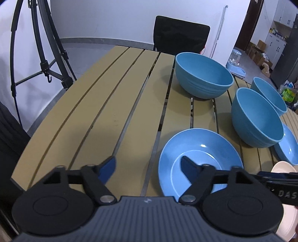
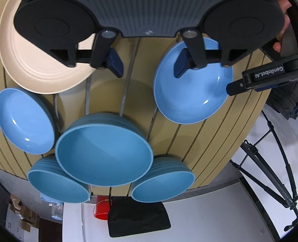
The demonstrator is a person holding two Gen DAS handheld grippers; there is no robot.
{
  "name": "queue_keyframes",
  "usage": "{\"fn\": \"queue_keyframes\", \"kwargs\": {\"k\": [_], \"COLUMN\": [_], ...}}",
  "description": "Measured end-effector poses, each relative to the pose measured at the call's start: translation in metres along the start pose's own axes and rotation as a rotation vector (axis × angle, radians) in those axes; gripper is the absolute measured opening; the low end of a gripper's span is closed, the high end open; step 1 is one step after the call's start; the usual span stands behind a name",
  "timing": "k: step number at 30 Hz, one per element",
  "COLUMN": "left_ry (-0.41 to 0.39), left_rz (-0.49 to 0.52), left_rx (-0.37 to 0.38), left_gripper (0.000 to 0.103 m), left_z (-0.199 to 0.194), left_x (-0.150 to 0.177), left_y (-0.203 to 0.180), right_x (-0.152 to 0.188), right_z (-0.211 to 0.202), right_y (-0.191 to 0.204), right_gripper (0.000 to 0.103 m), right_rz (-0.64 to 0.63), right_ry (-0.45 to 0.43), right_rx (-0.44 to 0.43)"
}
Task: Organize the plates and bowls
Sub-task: 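Close both grippers on the light-blue plate rim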
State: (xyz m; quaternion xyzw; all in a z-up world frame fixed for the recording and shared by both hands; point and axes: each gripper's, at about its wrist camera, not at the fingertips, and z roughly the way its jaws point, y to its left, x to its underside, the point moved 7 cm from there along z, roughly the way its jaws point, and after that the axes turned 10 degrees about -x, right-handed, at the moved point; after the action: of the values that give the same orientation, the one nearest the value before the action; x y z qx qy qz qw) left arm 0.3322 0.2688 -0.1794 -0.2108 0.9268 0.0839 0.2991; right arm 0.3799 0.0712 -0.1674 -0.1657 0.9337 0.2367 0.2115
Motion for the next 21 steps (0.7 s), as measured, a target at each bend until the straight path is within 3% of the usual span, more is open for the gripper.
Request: {"fn": "queue_keyframes", "kwargs": {"k": [10,13,15,21], "left_ry": [0.032,0.043,0.048,0.047], "left_rz": [-0.018,-0.021,-0.023,-0.036], "left_rx": [0.013,0.015,0.024,0.029], "left_gripper": [0.042,0.028,0.014,0.006], "left_z": [0.017,0.021,0.023,0.024], "left_x": [0.001,0.002,0.001,0.003], "left_y": [-0.008,-0.009,-0.010,-0.012], "right_x": [-0.004,-0.005,-0.005,-0.005], "right_z": [0.018,0.022,0.023,0.026], "right_y": [-0.003,-0.005,-0.005,-0.006], "right_gripper": [0.027,0.018,0.014,0.007], "right_rz": [0.037,0.050,0.058,0.069], "right_ry": [0.017,0.019,0.019,0.015], "right_rx": [-0.059,-0.080,-0.095,-0.137]}}
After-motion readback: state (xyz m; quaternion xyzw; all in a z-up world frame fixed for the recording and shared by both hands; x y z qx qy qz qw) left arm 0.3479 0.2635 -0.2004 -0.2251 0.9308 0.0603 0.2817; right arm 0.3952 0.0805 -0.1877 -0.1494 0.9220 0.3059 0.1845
